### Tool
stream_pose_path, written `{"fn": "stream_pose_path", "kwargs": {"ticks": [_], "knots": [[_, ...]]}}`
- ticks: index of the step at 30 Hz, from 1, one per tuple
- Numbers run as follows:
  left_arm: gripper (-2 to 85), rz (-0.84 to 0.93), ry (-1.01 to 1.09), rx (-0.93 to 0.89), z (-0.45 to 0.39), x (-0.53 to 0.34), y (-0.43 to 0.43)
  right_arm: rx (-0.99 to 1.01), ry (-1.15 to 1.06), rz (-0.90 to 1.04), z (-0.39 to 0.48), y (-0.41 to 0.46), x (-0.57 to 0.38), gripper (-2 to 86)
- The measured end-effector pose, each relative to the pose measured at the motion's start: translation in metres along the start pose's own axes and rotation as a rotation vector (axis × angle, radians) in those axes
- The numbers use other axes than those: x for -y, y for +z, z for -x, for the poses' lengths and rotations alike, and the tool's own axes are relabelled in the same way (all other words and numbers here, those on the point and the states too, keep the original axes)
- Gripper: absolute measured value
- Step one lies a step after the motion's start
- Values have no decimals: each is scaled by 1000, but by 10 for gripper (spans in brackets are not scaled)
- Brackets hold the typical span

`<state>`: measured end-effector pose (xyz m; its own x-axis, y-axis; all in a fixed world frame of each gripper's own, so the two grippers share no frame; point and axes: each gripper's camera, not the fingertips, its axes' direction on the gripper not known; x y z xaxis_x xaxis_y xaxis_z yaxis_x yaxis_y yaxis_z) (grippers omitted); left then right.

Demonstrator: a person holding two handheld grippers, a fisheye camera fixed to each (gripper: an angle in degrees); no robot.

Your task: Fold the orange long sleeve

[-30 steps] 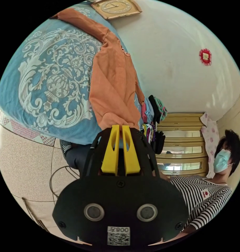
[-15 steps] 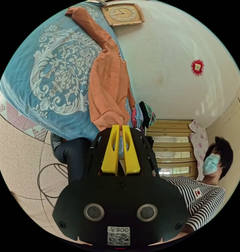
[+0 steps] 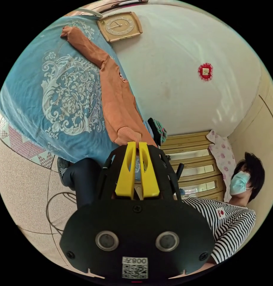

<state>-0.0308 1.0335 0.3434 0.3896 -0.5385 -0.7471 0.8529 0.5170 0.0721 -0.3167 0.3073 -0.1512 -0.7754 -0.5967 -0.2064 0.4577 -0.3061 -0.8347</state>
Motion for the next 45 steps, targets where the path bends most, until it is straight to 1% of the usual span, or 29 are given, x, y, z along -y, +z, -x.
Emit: {"fn": "stream_pose_path", "kwargs": {"ticks": [5, 7, 10, 13, 19, 26, 35, 45], "knots": [[17, -28, -7, 12, 4, -25, -48, -30, -110, 29, 64, -34, -13, 7], [17, -19, -15, 39, 9, -38, -65, -48, -152, 80, 92, -36, -25, 7], [17, -14, -48, 45, 19, -53, -81, -17, -170, 143, 121, -32, -41, 6], [17, -36, -68, 27, 28, -65, -95, -31, -175, 183, 142, -27, -54, 6], [16, -52, -39, 27, 27, -77, -116, -36, -201, 194, 168, -34, -62, 6], [16, -44, -27, 41, 29, -82, -120, -27, -208, 221, 175, -23, -64, 6], [17, -32, -64, 65, 46, -78, -106, 66, -143, 259, 151, 11, -58, 7], [18, -55, -23, 66, 38, -64, -89, 20, -228, 226, 152, 5, -47, 4]]}}
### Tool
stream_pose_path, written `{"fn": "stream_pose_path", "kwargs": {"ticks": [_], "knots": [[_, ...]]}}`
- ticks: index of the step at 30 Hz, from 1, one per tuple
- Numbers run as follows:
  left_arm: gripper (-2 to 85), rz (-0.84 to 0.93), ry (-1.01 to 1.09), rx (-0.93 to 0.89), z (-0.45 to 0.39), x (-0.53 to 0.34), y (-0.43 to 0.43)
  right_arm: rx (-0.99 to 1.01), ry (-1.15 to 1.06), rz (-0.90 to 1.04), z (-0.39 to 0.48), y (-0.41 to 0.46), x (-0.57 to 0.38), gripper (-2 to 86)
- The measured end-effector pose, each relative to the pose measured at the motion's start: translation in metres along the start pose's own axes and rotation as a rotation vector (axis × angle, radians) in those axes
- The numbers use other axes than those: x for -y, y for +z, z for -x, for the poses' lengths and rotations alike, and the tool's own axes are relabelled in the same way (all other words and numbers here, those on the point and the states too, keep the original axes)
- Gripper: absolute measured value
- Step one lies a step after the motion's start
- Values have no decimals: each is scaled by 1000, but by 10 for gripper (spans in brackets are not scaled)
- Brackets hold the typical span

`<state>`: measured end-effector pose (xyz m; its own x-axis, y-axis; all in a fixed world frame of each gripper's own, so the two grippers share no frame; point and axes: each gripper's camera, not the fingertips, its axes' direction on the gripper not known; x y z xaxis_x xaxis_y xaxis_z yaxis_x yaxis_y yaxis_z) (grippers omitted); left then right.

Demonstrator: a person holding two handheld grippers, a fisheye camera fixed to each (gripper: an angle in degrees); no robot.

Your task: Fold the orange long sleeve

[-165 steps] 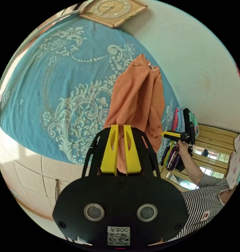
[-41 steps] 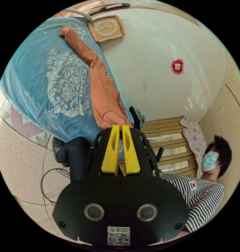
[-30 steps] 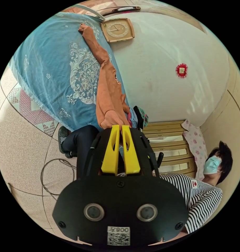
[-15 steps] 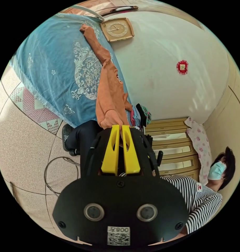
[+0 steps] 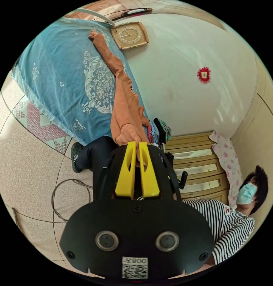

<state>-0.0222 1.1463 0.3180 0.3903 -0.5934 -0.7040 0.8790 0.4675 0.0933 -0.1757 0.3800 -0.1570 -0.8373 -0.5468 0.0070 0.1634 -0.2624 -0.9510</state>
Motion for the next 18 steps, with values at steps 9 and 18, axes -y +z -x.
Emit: {"fn": "stream_pose_path", "kwargs": {"ticks": [9, 18], "knots": [[19, 49, -127, 114, 27, 24, 65, 67, 33, 150, -54, 61, 11, 4], [5, -38, -130, 164, 11, 57, 108, 172, 203, 169, -147, 76, -5, 1]]}}
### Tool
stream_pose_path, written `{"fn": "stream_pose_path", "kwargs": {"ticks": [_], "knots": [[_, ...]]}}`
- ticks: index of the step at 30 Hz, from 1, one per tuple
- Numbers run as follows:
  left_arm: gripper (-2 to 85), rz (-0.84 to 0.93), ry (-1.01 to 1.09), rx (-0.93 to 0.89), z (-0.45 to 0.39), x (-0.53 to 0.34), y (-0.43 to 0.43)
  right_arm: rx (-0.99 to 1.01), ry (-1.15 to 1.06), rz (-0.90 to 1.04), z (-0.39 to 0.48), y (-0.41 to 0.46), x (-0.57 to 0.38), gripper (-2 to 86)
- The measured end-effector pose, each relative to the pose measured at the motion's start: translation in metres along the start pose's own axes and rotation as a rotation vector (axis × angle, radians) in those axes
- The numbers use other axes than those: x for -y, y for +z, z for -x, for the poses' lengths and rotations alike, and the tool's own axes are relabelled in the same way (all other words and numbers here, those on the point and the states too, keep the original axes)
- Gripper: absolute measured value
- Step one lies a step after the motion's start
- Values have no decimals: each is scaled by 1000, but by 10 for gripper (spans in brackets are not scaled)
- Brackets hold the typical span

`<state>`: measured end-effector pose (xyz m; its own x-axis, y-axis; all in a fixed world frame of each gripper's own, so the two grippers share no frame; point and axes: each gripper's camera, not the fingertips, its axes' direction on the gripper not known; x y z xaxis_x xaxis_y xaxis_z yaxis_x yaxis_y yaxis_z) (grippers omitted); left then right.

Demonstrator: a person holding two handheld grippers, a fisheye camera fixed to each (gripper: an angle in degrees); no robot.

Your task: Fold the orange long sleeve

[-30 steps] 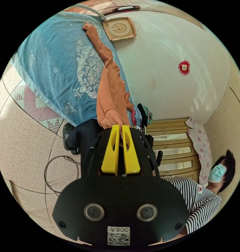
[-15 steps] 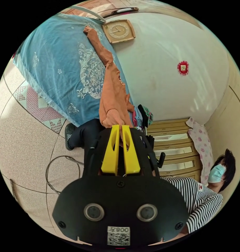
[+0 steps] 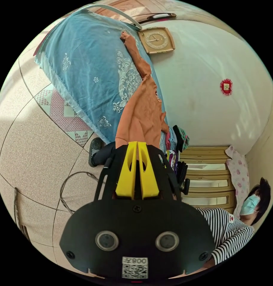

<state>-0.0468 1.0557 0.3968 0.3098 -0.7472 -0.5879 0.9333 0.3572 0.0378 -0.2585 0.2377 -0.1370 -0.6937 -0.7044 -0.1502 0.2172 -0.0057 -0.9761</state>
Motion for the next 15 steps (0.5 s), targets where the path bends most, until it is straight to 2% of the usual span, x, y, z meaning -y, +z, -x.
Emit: {"fn": "stream_pose_path", "kwargs": {"ticks": [3, 7, 11, 15], "knots": [[3, 33, 69, 38, -32, 31, 41, 54, 6, -74, -25, -13, 24, 1], [3, 127, 162, 89, -85, 84, 134, 26, -41, -108, -42, -14, 87, 1], [2, 218, 213, 190, -122, 123, 222, -6, -48, -53, -63, 10, 138, 1], [3, 334, 218, 403, -141, 156, 312, -76, 13, 49, -106, 51, 166, 1]]}}
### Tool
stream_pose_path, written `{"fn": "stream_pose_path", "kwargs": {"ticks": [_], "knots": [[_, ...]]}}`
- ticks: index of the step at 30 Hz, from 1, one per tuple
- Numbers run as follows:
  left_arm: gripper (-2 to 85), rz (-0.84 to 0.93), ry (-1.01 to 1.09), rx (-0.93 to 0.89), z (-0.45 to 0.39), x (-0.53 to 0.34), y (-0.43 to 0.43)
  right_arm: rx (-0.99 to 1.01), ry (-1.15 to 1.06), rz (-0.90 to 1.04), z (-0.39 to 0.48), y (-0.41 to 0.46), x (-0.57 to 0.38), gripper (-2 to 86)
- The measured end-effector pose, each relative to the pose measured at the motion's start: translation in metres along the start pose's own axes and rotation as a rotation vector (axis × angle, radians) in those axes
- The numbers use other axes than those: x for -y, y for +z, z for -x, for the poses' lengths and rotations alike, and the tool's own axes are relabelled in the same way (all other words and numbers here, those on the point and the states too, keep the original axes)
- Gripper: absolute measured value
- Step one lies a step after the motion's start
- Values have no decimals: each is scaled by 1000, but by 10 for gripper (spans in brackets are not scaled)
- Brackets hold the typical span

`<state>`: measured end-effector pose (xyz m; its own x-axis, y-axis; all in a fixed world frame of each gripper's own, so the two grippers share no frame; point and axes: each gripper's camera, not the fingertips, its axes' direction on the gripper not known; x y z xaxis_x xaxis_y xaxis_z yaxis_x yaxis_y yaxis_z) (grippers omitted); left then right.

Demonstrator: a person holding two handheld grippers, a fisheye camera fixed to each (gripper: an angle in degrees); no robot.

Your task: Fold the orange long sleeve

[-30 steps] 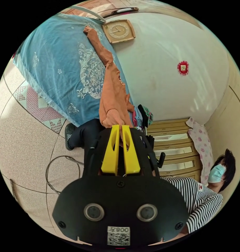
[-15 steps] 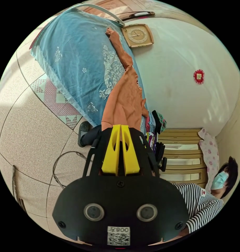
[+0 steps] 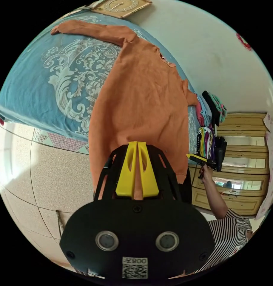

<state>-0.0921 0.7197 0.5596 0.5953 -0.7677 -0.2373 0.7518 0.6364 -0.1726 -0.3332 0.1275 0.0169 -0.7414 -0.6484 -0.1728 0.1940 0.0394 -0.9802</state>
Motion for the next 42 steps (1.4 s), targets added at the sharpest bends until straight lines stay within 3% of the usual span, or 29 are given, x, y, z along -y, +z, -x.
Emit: {"fn": "stream_pose_path", "kwargs": {"ticks": [6, 12, 20, 25, 34, 39, 42], "knots": [[5, 53, -45, 12, -35, 50, 53, 87, 40, -7, -64, 26, -10, 1], [11, -35, 165, -50, -136, 115, 79, 220, 71, -58, -122, 23, -23, 2], [49, 76, 566, -158, -344, 291, 206, 366, 241, -426, -265, -25, -14, 19], [71, 123, 773, -185, -500, 426, 319, 414, 383, -674, -385, -57, 29, 84], [84, 94, 841, -133, -689, 615, 479, 360, 626, -869, -527, -66, 81, 127], [84, 105, 840, -63, -745, 674, 547, 361, 633, -849, -560, -51, 102, 128], [71, 204, 855, 36, -769, 695, 593, 393, 600, -828, -567, -42, 115, 106]]}}
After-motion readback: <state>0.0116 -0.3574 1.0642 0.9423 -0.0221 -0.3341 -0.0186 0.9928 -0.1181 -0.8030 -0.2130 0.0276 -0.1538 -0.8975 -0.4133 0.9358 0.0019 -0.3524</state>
